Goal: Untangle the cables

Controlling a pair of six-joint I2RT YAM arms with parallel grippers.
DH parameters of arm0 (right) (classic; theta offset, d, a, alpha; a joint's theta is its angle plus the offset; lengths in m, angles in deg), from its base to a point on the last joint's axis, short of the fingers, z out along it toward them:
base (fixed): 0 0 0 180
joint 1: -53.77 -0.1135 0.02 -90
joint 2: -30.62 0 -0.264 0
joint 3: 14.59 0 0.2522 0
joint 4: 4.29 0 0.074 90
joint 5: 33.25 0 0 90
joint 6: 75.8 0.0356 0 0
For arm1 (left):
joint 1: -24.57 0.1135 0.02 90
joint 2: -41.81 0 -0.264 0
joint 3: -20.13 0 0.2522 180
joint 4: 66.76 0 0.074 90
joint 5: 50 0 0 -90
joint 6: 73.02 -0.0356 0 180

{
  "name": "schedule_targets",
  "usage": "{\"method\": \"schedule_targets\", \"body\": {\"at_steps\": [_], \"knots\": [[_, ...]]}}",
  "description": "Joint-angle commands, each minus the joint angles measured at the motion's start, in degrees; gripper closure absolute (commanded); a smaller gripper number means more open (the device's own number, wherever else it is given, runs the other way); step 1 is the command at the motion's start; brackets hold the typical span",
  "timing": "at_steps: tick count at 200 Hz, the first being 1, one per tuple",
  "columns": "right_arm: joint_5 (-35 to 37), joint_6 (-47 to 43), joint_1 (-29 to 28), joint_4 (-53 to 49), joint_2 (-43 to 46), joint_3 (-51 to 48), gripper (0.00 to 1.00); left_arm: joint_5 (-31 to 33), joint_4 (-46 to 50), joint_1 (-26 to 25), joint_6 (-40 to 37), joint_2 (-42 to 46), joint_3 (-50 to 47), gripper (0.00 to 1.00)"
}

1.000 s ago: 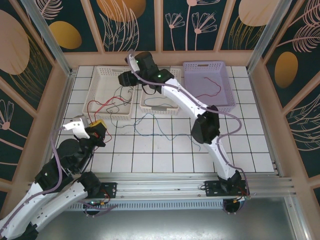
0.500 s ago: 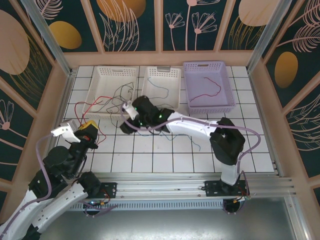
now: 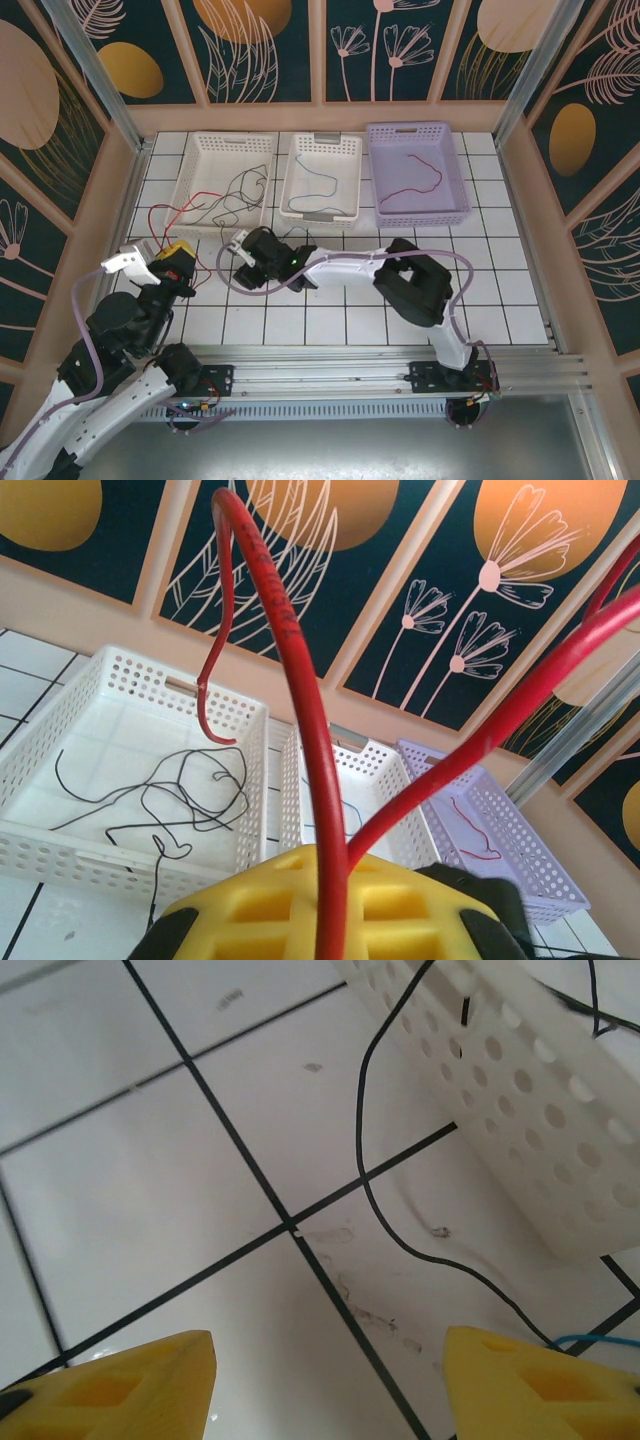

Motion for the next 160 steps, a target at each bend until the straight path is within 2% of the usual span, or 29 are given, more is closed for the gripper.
{"method": "schedule_targets", "body": {"at_steps": [1, 26, 64, 126, 146, 160], "knots": [[8.34, -2.50, -1.63, 2.05, -2.34, 2.59, 0.38, 1.05, 0.01, 0.25, 0.11, 0.47, -0.38, 1.00], [14.14, -3.51, -2.16, 3.57, -4.07, 3.87, 0.38, 0.97, 0.01, 0.25, 0.02, 0.47, -0.42, 1.00], [19.21, -6.19, -2.31, 4.65, -7.32, 6.18, 0.39, 0.67, -0.13, 0.27, -0.23, 0.12, -0.38, 1.00], [21.49, -7.76, -2.37, 4.16, -11.36, 9.32, 0.40, 0.38, -0.12, 0.29, -0.37, 0.10, -0.38, 1.00], [22.32, -7.60, -2.20, 4.46, -12.25, 10.05, 0.43, 0.35, -0.17, 0.25, -0.41, 0.12, -0.39, 1.00], [22.76, -7.43, -1.84, 3.94, -12.89, 11.03, 0.53, 0.27, -0.13, 0.29, -0.46, 0.12, -0.42, 1.00]]}}
